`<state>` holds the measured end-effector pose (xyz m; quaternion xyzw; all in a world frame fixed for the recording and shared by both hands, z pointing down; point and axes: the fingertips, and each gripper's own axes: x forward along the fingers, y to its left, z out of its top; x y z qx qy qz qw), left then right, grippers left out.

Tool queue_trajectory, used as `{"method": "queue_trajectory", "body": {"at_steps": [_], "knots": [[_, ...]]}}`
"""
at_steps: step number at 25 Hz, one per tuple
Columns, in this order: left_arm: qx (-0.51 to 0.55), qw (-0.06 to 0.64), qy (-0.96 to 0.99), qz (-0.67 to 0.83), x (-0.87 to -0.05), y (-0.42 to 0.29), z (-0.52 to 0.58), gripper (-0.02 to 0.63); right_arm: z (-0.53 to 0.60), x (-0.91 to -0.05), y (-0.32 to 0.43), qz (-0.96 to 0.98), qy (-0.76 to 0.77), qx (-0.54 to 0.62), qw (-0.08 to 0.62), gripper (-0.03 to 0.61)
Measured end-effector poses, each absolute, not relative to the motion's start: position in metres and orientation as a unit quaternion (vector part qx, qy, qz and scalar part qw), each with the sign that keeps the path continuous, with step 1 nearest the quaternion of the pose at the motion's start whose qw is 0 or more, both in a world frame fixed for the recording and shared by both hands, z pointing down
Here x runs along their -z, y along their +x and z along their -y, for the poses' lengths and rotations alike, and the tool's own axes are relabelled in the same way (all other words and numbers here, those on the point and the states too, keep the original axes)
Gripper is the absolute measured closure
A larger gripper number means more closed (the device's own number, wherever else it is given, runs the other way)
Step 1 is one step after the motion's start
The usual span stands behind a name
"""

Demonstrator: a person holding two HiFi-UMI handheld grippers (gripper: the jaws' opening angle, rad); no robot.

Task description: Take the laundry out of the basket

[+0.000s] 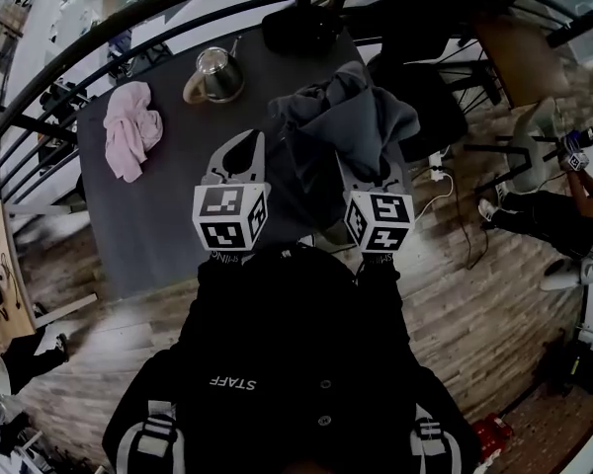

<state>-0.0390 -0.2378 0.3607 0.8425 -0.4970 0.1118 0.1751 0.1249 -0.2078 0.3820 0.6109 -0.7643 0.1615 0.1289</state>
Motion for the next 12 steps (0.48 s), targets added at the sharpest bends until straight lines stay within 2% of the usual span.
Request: {"method": "queue_trajectory", "body": {"at_steps": [6,12], "knots": [[-0.085,0.165,0.851,0.491,-0.332,-0.032,0.24,0.612,0.206,-0.323,0.138,0.764,0.629,-0.112,0.087,0.351],[-0.058,0.123,0.86,0.492,-0.293,-0.025,0.247,0.612,0.203,-0.279,0.145,0.768,0.633,-0.08,0.053,0.35]]}}
